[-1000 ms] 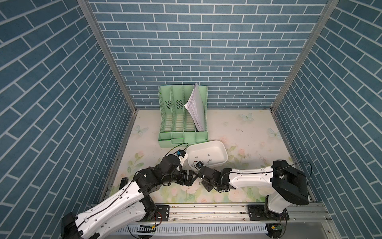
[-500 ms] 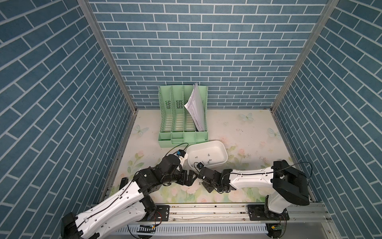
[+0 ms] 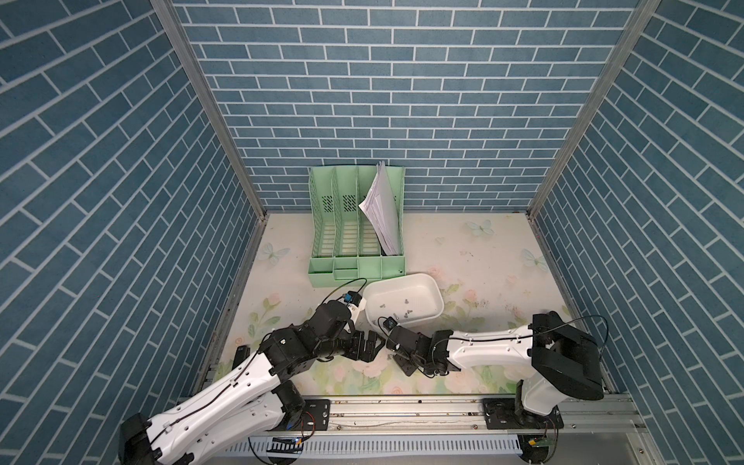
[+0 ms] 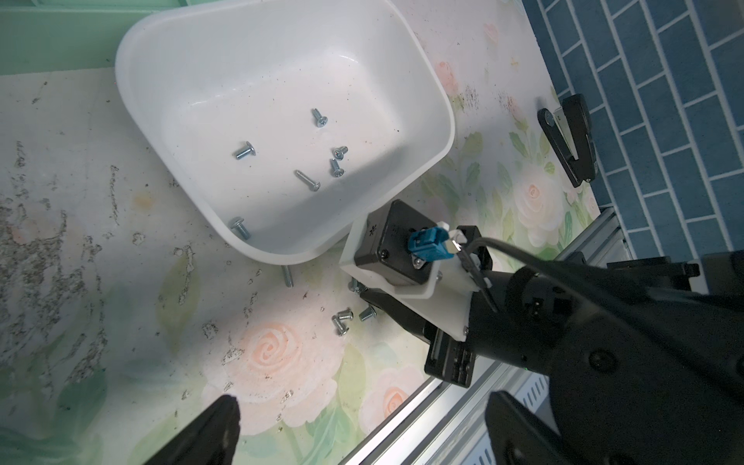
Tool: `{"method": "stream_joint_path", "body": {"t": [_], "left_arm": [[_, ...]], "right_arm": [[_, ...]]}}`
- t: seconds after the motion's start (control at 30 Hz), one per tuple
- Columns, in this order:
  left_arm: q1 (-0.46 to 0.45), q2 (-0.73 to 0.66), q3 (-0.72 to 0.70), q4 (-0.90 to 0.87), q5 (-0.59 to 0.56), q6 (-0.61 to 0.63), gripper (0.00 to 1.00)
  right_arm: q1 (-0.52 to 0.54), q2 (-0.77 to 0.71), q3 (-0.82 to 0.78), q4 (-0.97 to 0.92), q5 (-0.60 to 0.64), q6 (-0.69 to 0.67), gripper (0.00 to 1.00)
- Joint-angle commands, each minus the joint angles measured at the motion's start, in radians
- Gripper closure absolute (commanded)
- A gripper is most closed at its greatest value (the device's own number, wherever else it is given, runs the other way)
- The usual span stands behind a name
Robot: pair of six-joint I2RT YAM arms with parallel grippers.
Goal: Put the screws on the desktop into the storage box
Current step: Pick up the screw from the center of the board, then place the screw in the storage box.
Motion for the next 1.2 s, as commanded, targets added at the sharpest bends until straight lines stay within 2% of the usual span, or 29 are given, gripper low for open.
{"method": "stream_joint_path", "body": {"t": [0.0,0.57,0.87,1.17], "left_arm": [[0.004,-0.005,-0.014,0.005,-0.007,0.006,0.00],[0.004,0.050,-0.005,0.003,-0.024,0.010,0.00],[0.004,0.100,0.011,0.010,-0.039,0.017,0.00],[0.004,0.115,0.001,0.021,-0.042,0.012,0.00]], "right_arm": [[0.007,-0.020,-0.024,-0.059,0.014,0.018,0.84],[-0.028,-0.250,-0.005,-0.161,0.058,-0.019,0.85],[-0.169,-0.318,0.027,-0.142,0.054,-0.116,0.85],[-0.325,-0.268,0.078,-0.050,-0.036,-0.228,0.85]]}}
